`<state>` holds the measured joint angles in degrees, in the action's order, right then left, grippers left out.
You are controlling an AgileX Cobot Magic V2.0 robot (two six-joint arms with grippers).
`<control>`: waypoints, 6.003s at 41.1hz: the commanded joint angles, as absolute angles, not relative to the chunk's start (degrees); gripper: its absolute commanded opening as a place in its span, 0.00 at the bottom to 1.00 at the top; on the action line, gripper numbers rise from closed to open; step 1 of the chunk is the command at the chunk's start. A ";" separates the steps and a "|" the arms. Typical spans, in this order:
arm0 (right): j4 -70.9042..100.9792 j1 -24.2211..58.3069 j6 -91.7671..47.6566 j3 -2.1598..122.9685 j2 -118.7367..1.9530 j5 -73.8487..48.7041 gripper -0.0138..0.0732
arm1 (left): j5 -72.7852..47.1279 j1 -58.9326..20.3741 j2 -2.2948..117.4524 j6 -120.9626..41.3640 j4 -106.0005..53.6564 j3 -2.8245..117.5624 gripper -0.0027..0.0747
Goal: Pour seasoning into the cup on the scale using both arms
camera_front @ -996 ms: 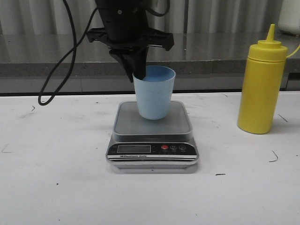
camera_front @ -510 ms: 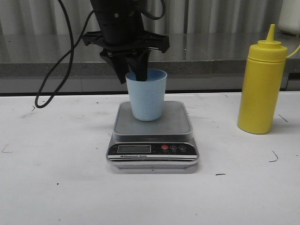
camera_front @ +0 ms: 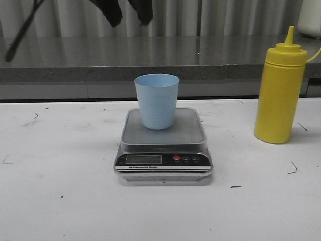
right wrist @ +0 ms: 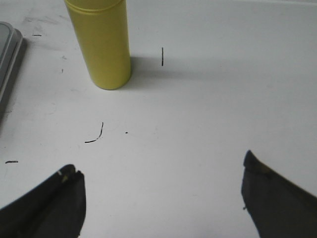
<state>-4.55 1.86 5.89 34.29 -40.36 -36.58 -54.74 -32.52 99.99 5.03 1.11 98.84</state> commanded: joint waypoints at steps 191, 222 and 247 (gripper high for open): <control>13.12 9.84 0.89 38.76 -108.88 60.61 0.91 | -41.61 -32.58 28.93 8.01 4.12 42.16 0.56; -6.43 9.46 -1.41 40.79 -90.79 31.89 0.57 | -41.61 -32.58 28.93 8.01 4.12 42.16 0.56; -34.06 20.05 -2.26 64.54 -84.71 -17.93 0.55 | -41.61 -32.58 28.93 8.01 4.12 42.16 0.56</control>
<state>-27.66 17.67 -1.71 59.91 -85.79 -16.09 -45.98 -32.52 28.68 7.69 3.95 40.71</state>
